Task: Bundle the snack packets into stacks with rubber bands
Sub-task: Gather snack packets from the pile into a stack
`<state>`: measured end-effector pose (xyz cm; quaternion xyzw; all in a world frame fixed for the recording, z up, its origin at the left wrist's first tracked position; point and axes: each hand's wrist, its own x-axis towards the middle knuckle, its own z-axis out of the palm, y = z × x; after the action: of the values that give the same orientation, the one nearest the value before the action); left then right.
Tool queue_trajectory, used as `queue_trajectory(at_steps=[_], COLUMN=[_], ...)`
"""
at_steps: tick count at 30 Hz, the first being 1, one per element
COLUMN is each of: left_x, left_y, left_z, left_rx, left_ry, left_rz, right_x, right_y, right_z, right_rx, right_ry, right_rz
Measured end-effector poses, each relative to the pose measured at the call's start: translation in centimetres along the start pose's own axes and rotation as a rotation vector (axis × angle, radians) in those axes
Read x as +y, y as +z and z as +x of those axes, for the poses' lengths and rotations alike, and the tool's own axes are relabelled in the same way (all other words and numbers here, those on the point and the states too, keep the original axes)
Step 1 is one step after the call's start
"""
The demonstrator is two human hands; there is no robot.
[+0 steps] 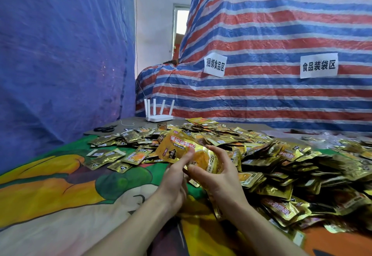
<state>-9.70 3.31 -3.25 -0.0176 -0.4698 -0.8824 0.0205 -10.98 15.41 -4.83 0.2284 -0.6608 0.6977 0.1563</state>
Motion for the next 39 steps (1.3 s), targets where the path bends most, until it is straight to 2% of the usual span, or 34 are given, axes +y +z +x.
queue_trajectory(at_steps=[4, 9, 14, 21, 28, 33, 39], left_x=[-0.2, 0.2, 0.4, 0.1, 0.3, 0.6, 0.2], left_y=[-0.1, -0.9, -1.4, -1.3, -1.3, -1.6, -1.4], left_z=[0.1, 0.4, 0.6, 0.4, 0.2, -0.1, 0.5], left_rx=[-0.060, -0.078, -0.097, -0.184, -0.243, -0.272, -0.271], left_ry=[-0.034, -0.117, -0.118, -0.065, -0.123, -0.195, -0.212], left_rz=[-0.007, -0.066, -0.050, 0.050, 0.017, 0.033, -0.045], right_x=[-0.7, -0.9, -1.0, -1.4, -2.1, -2.9, -2.9], right_y=[-0.2, -0.9, -0.9, -1.1, -1.2, -2.1, -3.8], right_z=[-0.1, 0.2, 0.5, 0.4, 0.7, 0.8, 1.1], right_rx=[-0.012, -0.021, -0.034, -0.065, -0.145, -0.314, -0.368], right_ry=[0.036, 0.176, 0.108, 0.102, 0.340, 0.523, 0.327], right_rz=[-0.071, 0.061, -0.111, -0.100, -0.095, 0.016, -0.016])
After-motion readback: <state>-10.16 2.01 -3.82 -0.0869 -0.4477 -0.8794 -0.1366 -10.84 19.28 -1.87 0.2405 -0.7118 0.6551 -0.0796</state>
